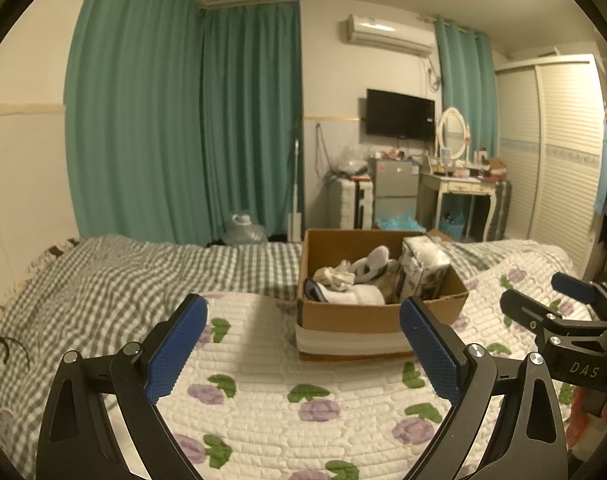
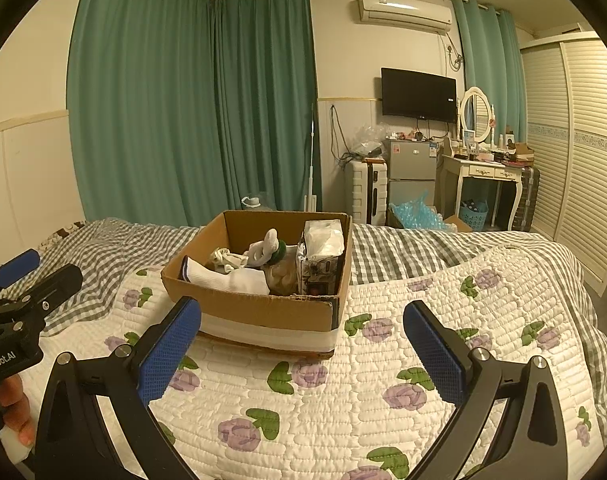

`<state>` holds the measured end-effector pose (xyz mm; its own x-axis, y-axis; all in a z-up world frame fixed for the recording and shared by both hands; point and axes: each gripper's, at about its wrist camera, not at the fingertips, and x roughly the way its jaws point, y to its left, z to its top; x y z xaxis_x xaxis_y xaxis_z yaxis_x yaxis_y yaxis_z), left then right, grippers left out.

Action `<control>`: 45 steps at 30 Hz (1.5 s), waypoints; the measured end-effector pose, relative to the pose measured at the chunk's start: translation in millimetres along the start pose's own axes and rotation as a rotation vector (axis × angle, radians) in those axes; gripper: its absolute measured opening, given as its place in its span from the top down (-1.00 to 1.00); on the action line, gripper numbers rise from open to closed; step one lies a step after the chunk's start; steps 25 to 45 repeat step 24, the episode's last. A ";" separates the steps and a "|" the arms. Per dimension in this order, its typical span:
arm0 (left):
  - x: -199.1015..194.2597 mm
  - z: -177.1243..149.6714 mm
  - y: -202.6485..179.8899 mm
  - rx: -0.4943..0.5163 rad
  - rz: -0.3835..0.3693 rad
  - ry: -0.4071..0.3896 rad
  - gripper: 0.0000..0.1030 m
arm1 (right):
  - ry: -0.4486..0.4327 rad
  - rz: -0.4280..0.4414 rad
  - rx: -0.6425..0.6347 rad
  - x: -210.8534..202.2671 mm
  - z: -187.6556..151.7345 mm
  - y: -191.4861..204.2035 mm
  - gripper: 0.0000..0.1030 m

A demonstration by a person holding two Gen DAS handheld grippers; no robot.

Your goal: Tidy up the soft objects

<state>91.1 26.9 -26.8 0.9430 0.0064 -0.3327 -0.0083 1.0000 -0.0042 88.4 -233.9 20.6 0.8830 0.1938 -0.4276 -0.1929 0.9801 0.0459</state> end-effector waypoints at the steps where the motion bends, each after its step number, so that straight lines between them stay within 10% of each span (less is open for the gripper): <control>1: 0.1 0.0 0.0 0.001 -0.001 0.001 -0.92 | 0.001 0.000 0.000 0.2 0.0 0.1 -0.98; 45: -2.0 -0.8 -3.2 0.008 -0.005 0.011 -0.92 | 0.009 0.003 -0.001 2.7 -3.7 0.5 -0.98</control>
